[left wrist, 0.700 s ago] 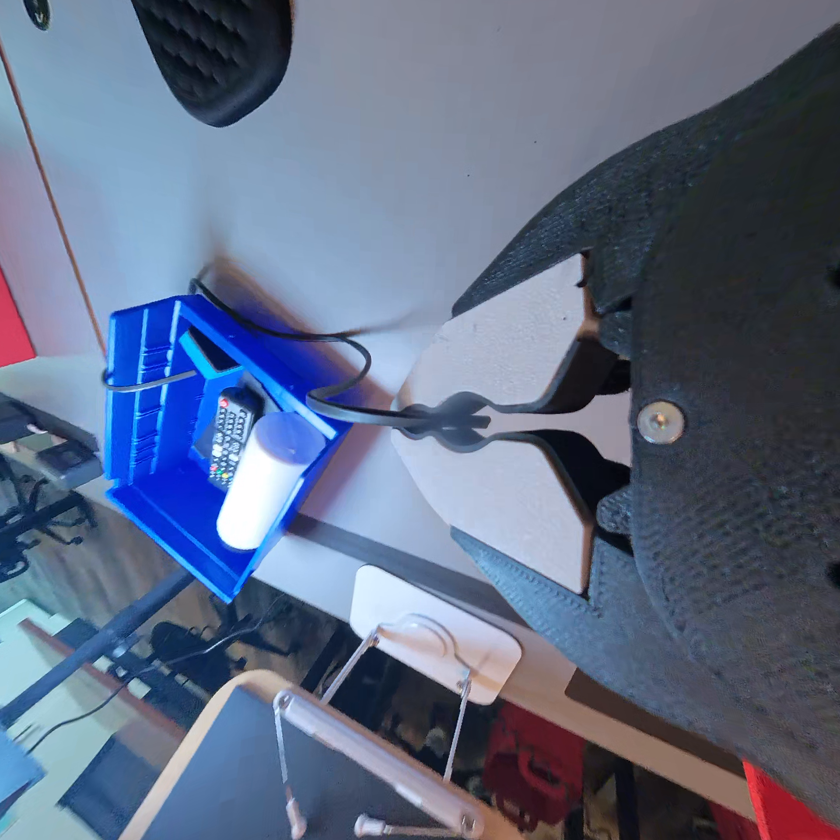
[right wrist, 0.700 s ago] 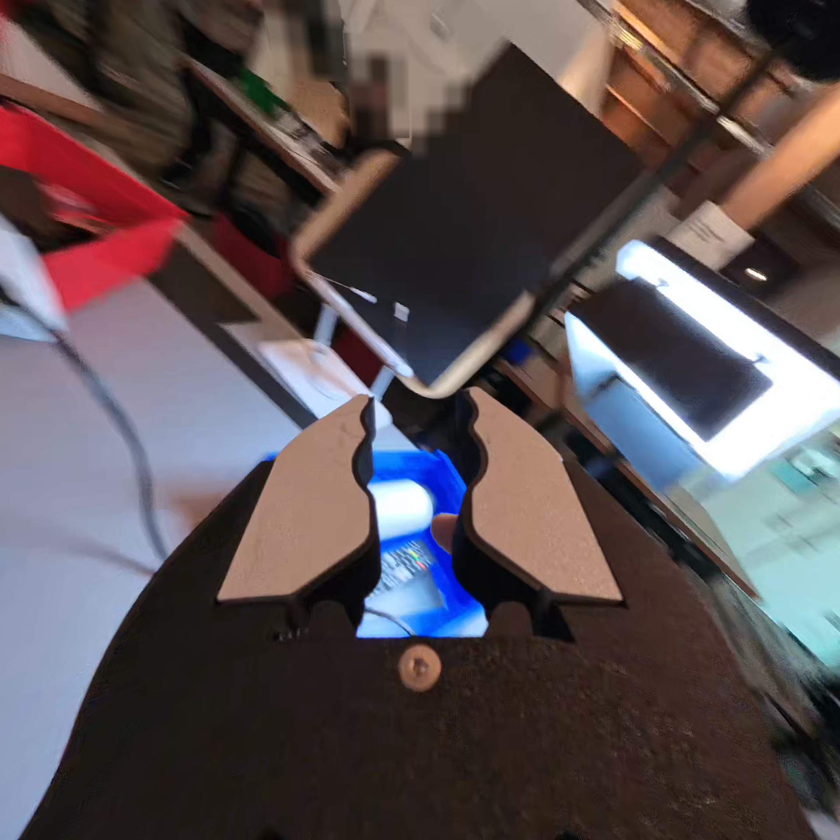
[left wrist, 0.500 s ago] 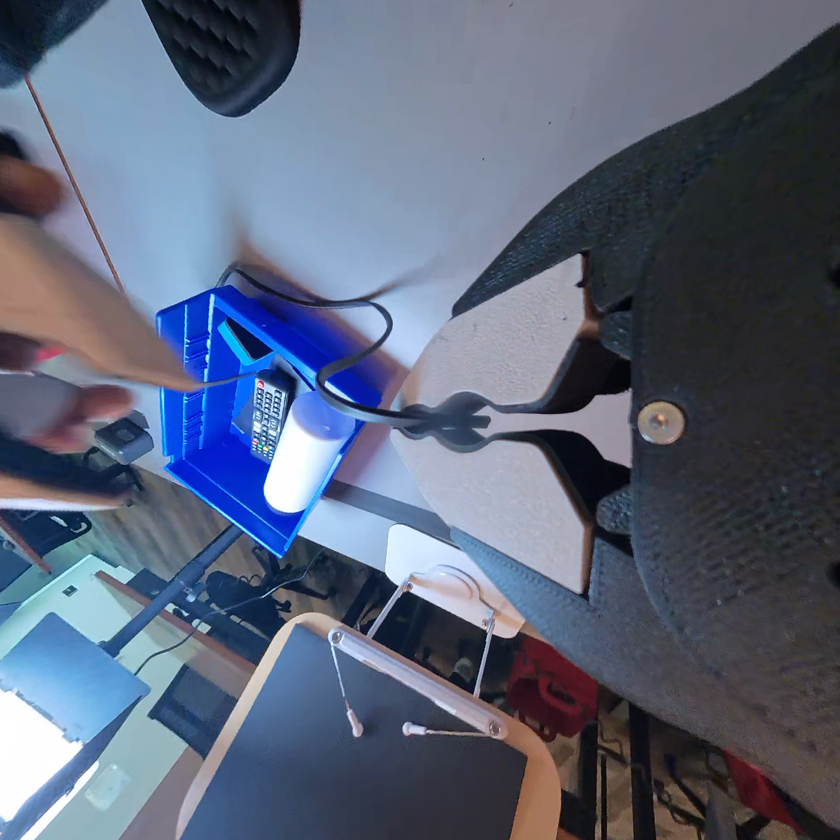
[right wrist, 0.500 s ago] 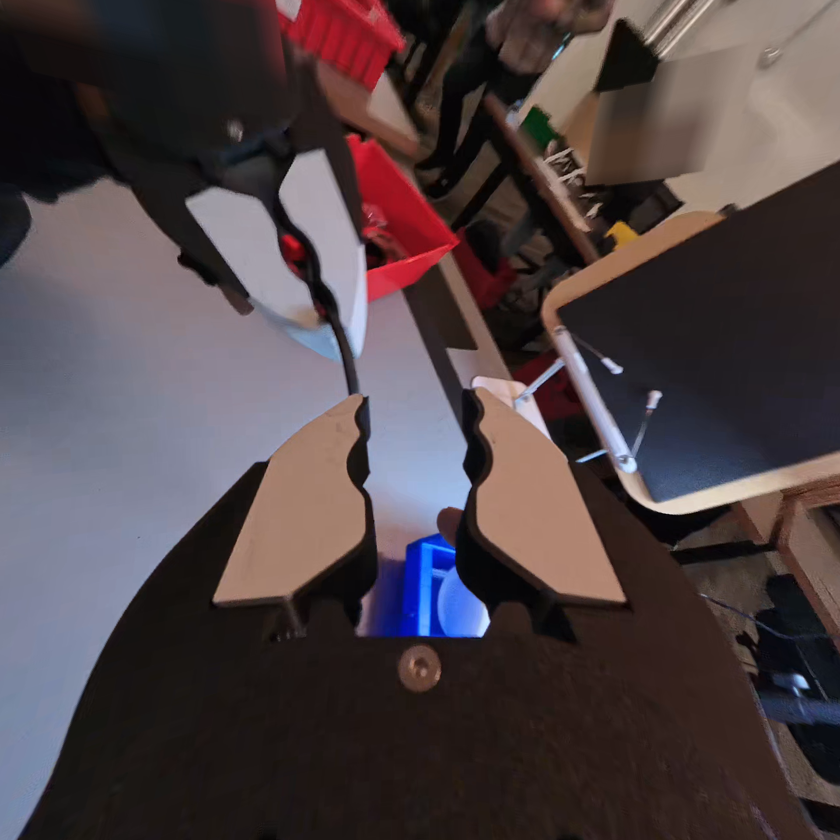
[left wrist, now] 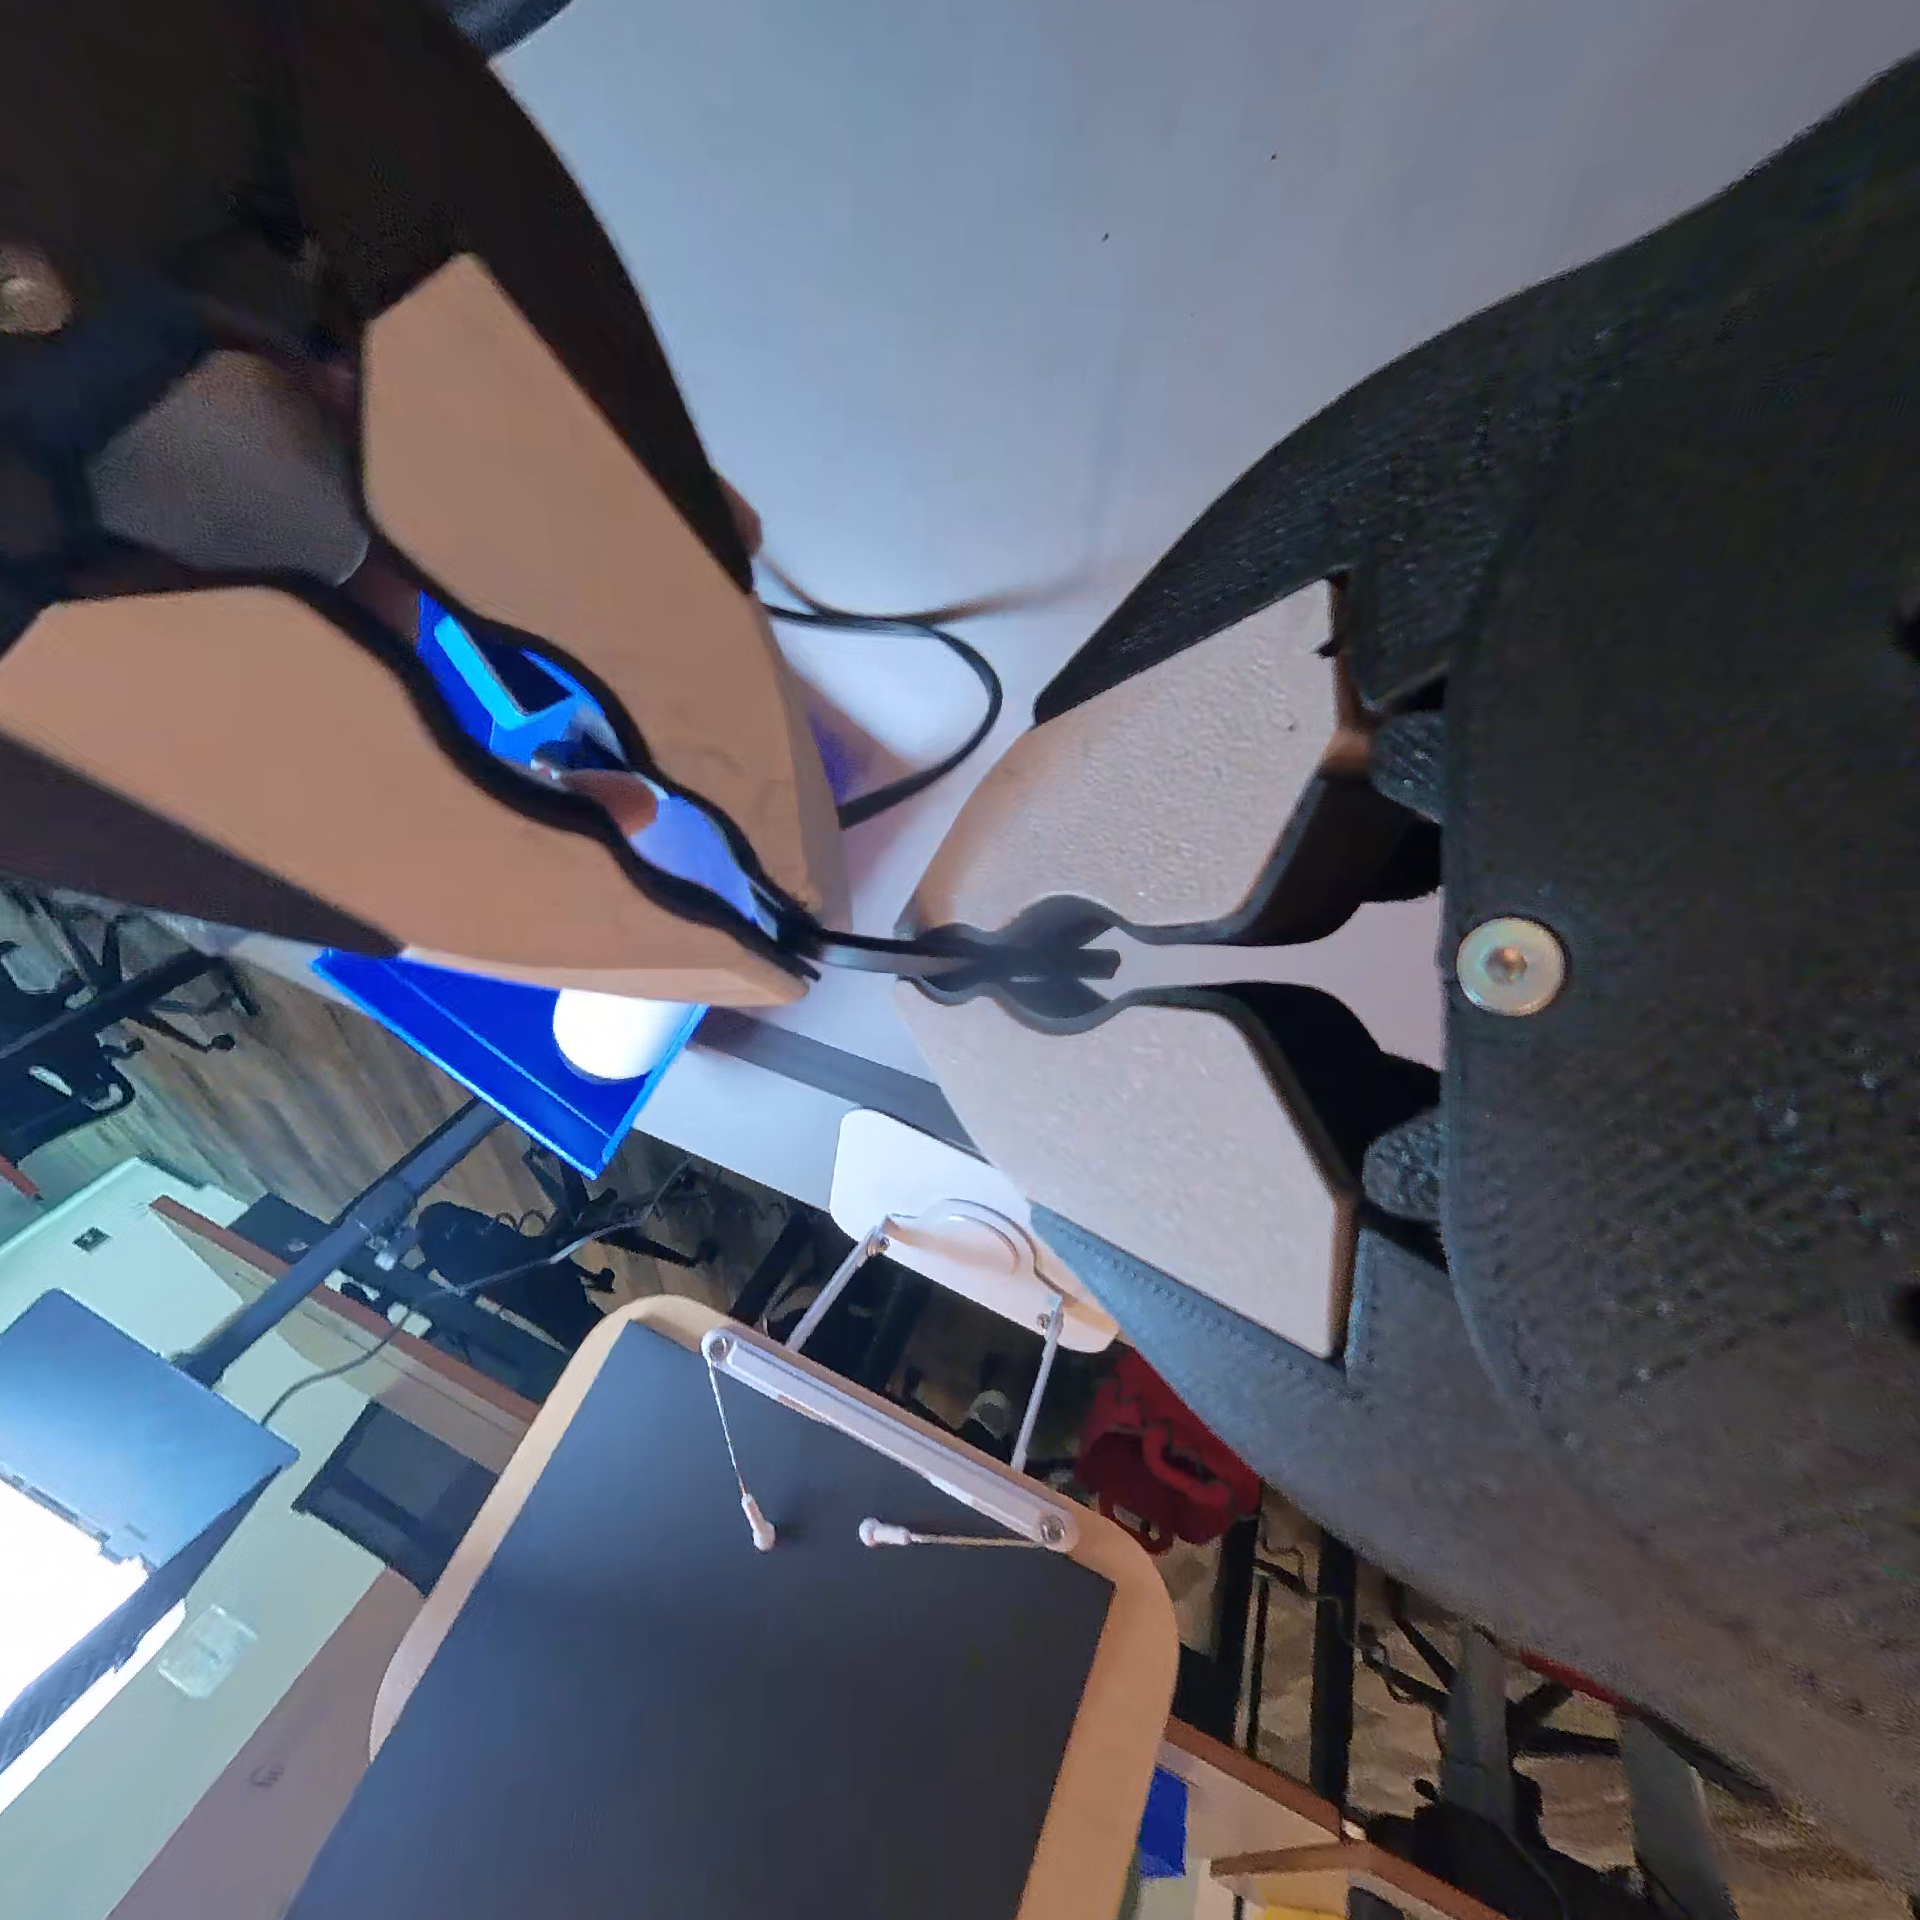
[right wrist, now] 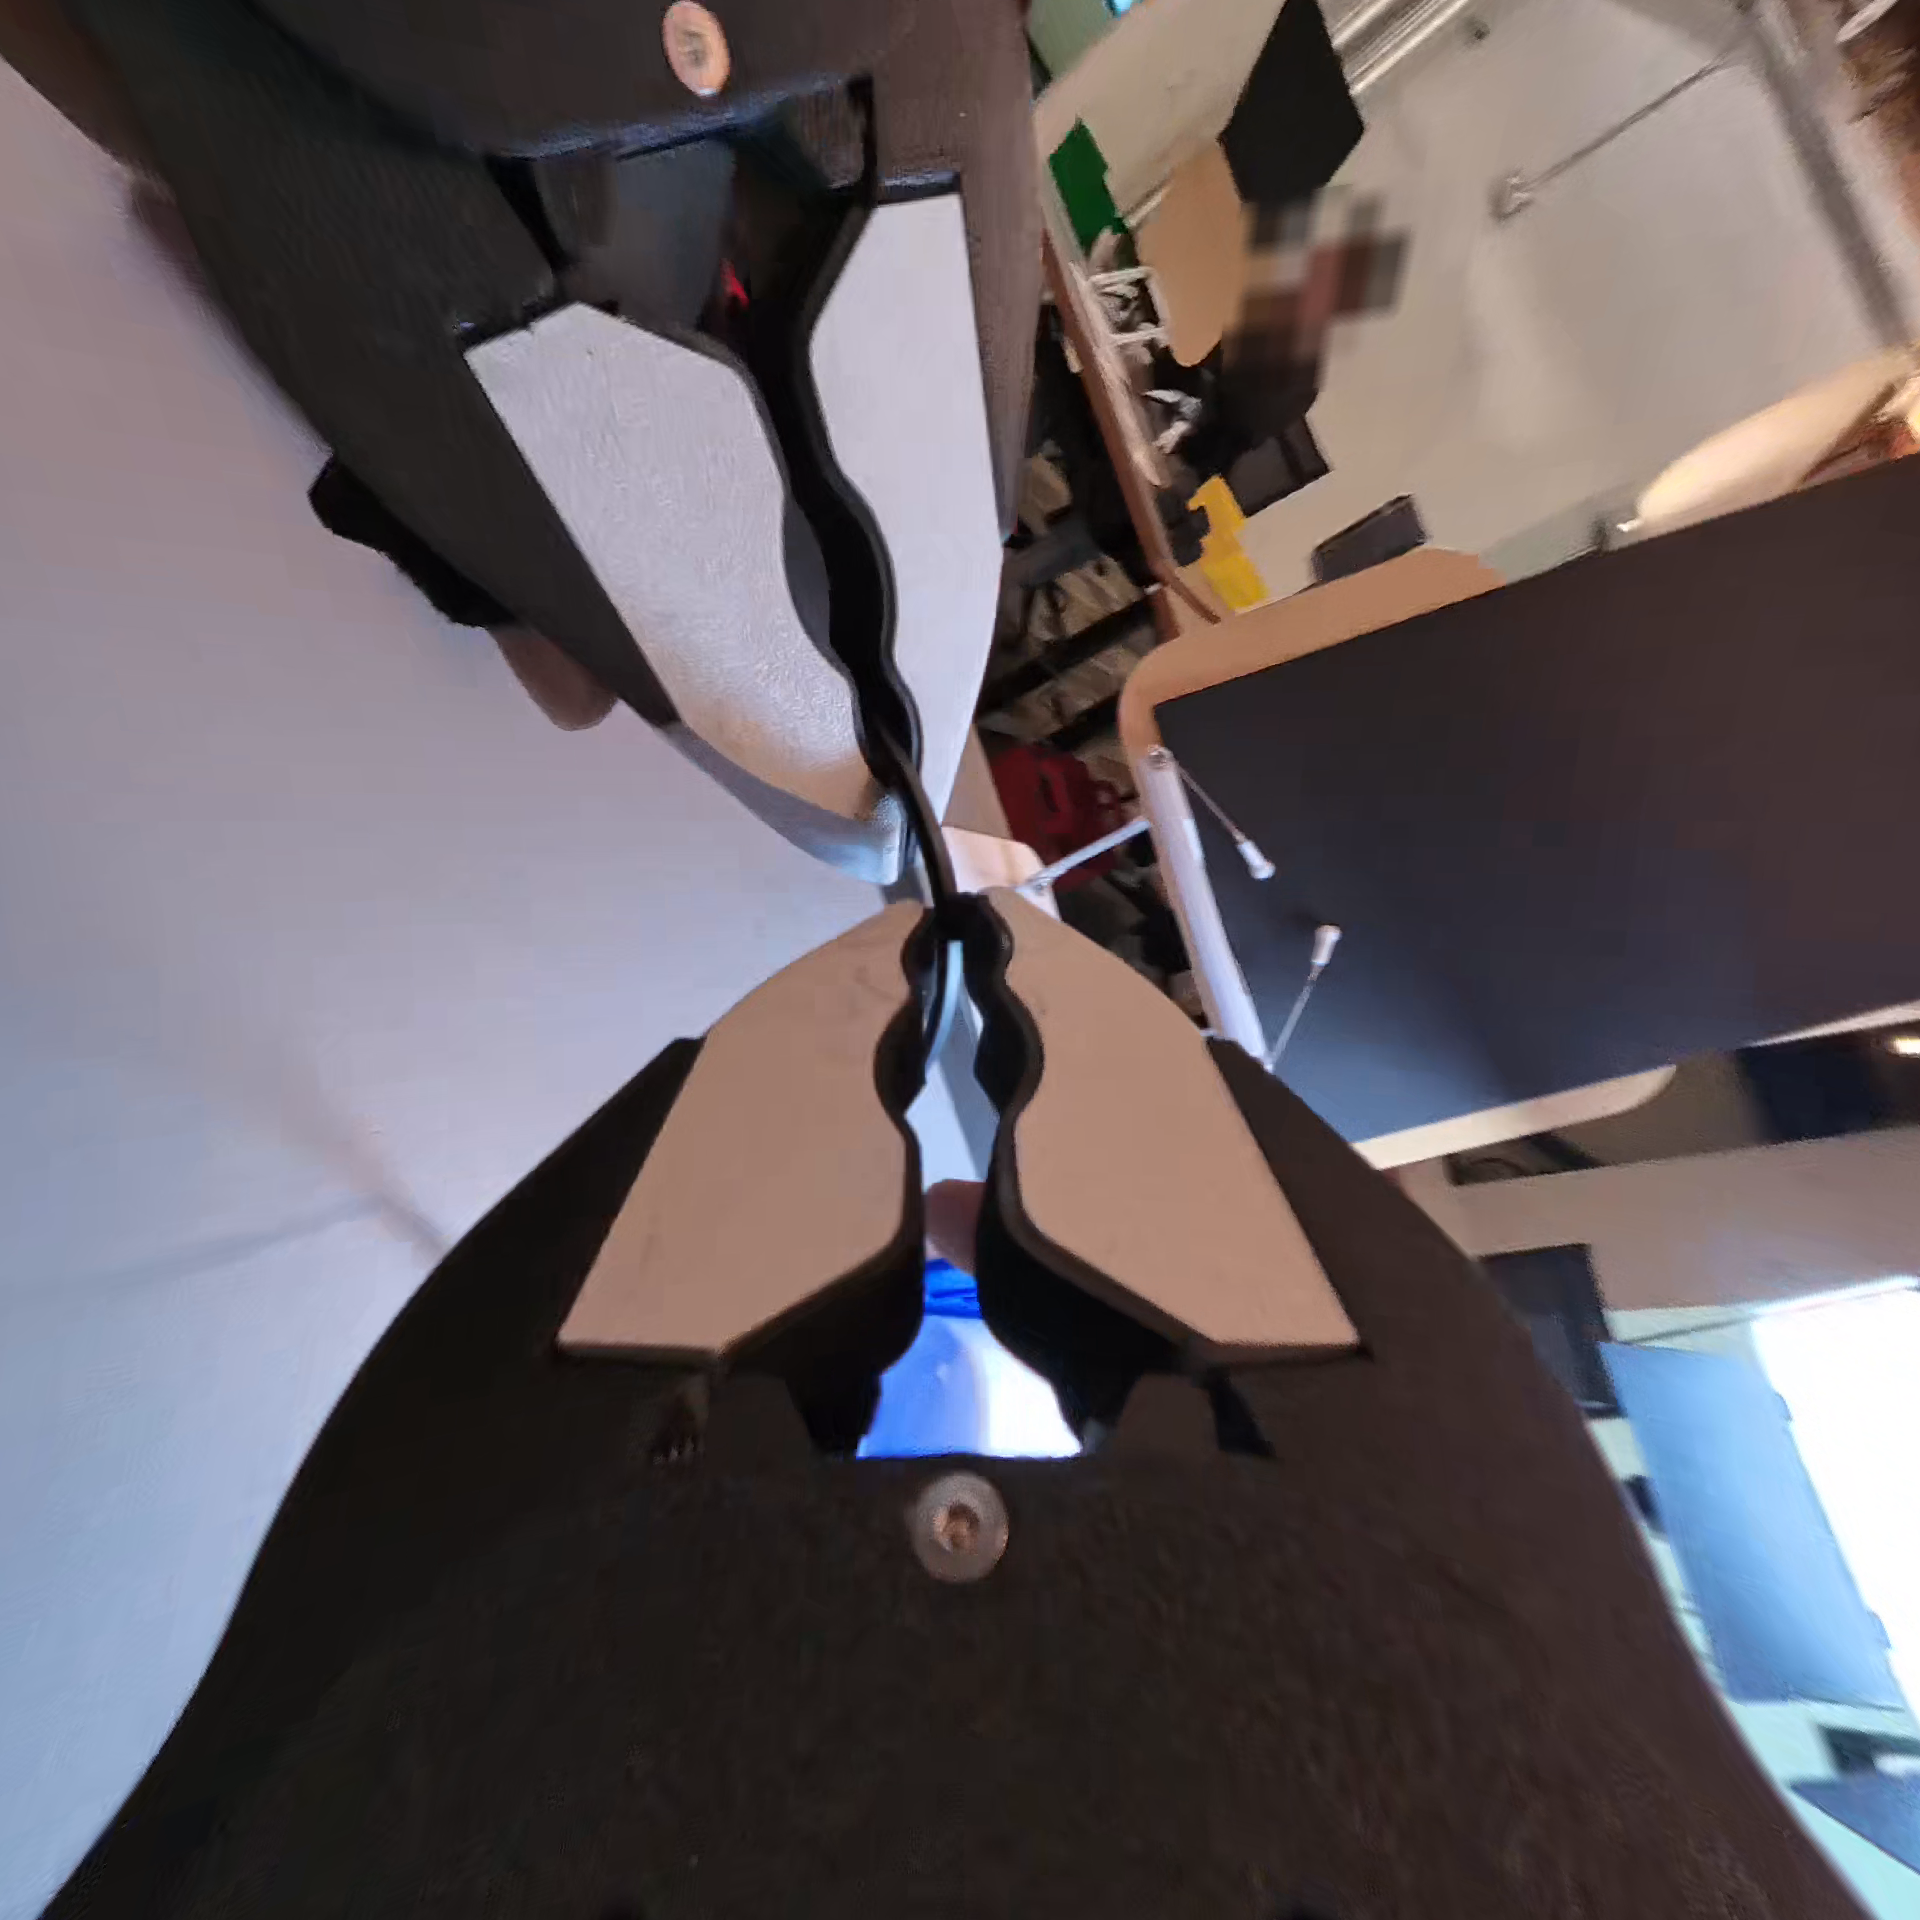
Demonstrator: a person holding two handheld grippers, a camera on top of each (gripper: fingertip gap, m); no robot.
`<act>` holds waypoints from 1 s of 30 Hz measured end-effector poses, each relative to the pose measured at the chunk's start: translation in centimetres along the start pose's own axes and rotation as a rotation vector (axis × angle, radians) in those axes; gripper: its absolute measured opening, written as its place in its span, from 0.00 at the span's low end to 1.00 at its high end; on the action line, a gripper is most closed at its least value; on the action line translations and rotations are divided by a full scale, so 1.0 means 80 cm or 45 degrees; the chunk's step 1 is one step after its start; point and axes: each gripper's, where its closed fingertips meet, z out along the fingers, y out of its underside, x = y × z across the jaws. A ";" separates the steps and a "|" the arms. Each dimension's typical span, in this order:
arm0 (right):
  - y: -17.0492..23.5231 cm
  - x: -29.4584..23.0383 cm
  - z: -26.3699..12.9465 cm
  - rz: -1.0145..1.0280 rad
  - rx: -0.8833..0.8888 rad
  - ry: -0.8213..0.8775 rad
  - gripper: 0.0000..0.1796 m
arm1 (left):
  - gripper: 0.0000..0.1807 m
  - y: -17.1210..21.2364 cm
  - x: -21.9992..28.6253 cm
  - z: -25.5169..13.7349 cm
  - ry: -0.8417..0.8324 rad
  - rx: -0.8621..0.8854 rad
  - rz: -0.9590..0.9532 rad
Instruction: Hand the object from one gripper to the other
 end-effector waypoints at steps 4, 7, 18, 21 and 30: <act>0.002 0.010 0.000 0.000 -0.030 0.073 0.02 | 0.06 0.003 -0.016 -0.004 -0.105 -0.017 -0.007; 0.007 0.011 0.001 -0.009 -0.065 0.080 0.02 | 0.13 -0.006 -0.021 -0.011 -0.168 0.004 0.047; 0.008 0.005 0.005 0.103 -0.023 0.004 0.02 | 0.02 -0.012 -0.013 -0.014 -0.211 -0.031 0.257; 0.001 0.014 0.004 0.245 0.092 -0.011 0.07 | 0.02 -0.021 -0.019 -0.022 -0.225 0.044 0.248; 0.003 0.017 0.009 0.228 0.090 0.040 0.02 | 0.02 -0.002 -0.026 -0.021 -0.149 0.023 0.117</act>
